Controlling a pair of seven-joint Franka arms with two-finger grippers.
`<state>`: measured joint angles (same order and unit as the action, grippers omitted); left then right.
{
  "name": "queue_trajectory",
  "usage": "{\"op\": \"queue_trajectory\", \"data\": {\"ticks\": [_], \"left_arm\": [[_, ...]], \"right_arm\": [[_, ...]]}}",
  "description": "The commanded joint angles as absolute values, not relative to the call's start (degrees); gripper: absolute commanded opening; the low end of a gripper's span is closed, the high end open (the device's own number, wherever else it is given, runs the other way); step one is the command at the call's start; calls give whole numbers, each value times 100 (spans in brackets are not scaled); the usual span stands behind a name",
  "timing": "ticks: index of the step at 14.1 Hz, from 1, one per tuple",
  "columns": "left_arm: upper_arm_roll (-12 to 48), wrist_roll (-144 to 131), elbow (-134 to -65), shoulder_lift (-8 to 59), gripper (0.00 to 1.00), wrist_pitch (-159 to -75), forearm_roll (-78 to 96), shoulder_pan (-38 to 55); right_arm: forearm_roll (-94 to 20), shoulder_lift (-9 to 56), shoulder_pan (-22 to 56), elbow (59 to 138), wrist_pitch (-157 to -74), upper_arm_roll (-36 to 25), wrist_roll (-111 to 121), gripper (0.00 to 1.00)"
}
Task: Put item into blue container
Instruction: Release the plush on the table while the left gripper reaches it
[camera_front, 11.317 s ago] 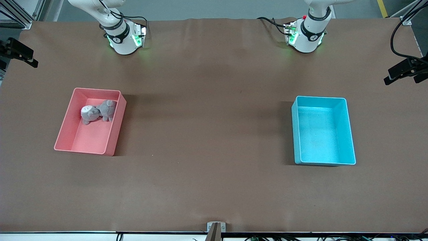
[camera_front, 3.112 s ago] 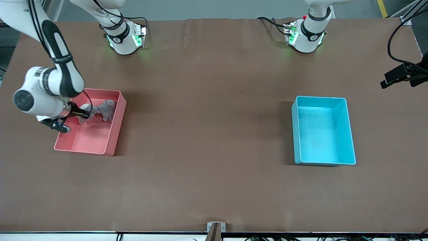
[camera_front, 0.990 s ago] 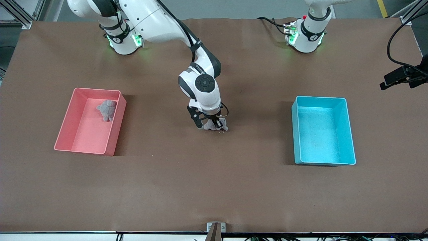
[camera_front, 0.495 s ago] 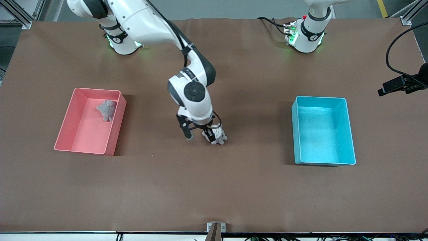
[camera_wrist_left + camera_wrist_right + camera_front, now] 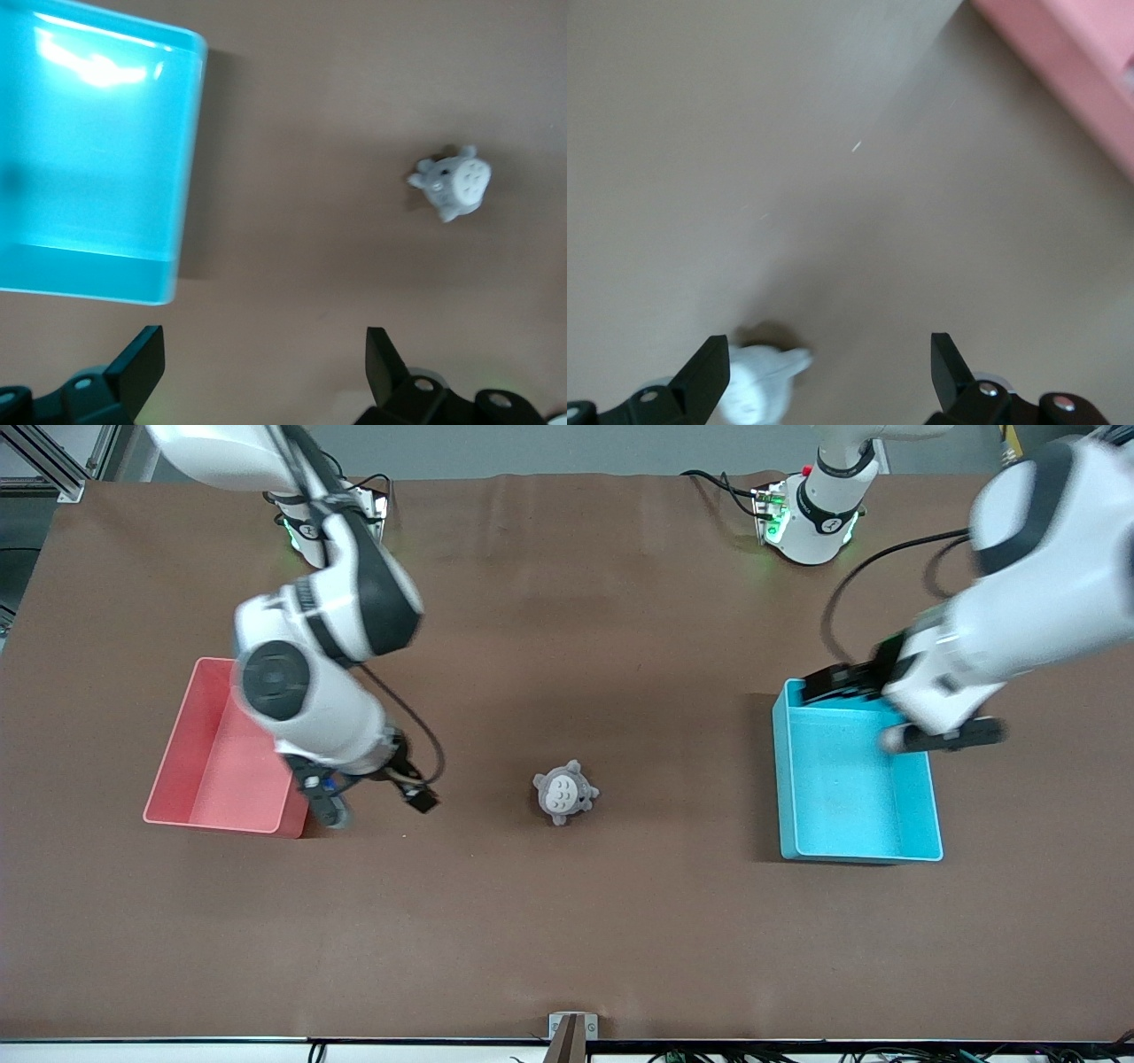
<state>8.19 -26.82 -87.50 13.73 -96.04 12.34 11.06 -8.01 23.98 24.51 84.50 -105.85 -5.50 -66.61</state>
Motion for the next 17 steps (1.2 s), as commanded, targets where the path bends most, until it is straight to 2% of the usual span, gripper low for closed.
{"op": "queue_trajectory", "data": {"ticks": [1, 7, 11, 17], "left_arm": [[765, -3784, -8605, 2133, 100, -10411, 1038, 1825], [738, -5220, -8455, 3435, 100, -12908, 493, 2882], [729, -5229, -8200, 4059, 100, -13858, -96, 3382], [721, -5229, -8209, 4710, 100, -14272, -123, 3673]], "right_arm": [[-958, 1356, 1621, 9937, -10731, -413, -5200, 100], [-967, 511, 388, 11485, -10837, -422, -2930, 100], [-967, 229, 106, 12548, -11572, -431, -2216, 100], [-967, 299, 44, 13701, -13032, -422, -1986, 100]]}}
